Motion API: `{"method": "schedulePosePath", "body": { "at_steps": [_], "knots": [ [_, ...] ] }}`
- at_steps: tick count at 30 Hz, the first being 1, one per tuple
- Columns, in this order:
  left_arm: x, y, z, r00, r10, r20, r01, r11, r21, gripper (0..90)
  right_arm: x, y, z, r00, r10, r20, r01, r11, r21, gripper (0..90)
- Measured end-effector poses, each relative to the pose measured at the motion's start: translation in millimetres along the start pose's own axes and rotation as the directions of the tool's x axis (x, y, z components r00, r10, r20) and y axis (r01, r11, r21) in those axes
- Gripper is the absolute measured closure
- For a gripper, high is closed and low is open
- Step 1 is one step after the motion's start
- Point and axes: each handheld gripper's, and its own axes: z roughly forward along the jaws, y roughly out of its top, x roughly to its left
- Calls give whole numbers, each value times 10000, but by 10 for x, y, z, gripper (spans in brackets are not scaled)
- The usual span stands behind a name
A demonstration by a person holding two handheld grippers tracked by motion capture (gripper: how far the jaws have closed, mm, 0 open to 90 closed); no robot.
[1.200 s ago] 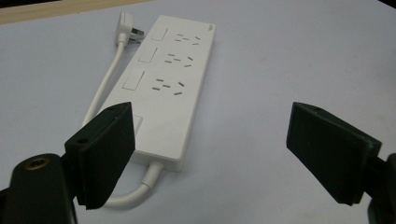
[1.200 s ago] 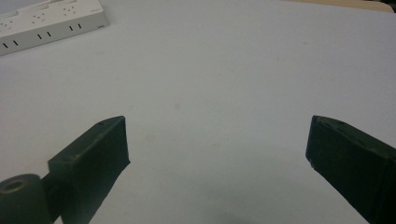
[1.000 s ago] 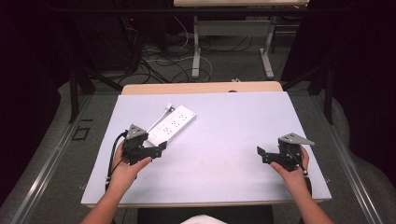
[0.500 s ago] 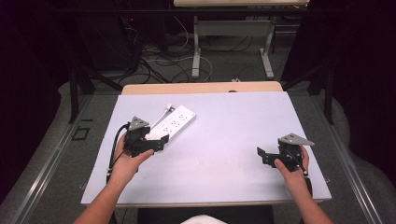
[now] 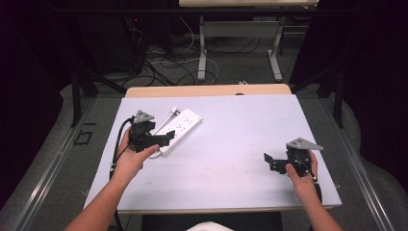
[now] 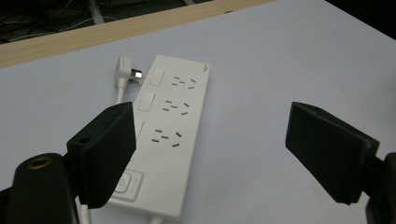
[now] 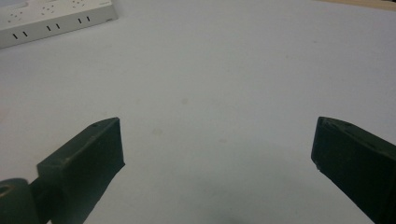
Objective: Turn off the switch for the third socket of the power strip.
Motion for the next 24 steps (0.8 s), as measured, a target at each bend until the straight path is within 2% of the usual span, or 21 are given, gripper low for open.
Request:
{"method": "schedulePosePath", "body": {
  "at_steps": [10, 11, 13, 14, 17, 21, 23, 24],
  "knots": [
    [31, 155, 32, 10000, -53, -5, 53, 10000, 3, 162, 20, -6, 20, 9998, -25, -205, 30, 9997, 244, 0],
    [33, 173, 32, 10000, -57, 30, 56, 9999, 118, 162, 21, -6, 22, 9998, -43, -197, 48, 9997, 250, 0],
    [39, 210, 51, 9999, -22, 108, 19, 9997, 257, 162, 25, -8, 24, 9999, -37, -122, 41, 9995, 321, 0],
    [33, 220, 72, 10000, -41, -6, 41, 9999, 151, 162, 22, -9, 24, 9999, -68, -120, 72, 9994, 336, 0],
    [35, 262, 111, 10000, -34, 63, 33, 9999, 110, 163, 16, -12, 28, 9998, -137, -112, 141, 9994, 328, 0],
    [24, 323, 151, 9999, 107, 44, -108, 9997, 205, 165, 17, -12, 24, 9998, -120, -130, 125, 9991, 404, 0],
    [14, 357, 165, 9998, 109, 162, -115, 9993, 345, 167, 18, -16, 35, 9997, -107, -203, 115, 9991, 401, 0],
    [-2, 367, 185, 9999, 66, 79, -67, 9997, 215, 167, 20, -16, 36, 9997, -78, -221, 87, 9991, 414, 0]
  ]
}}
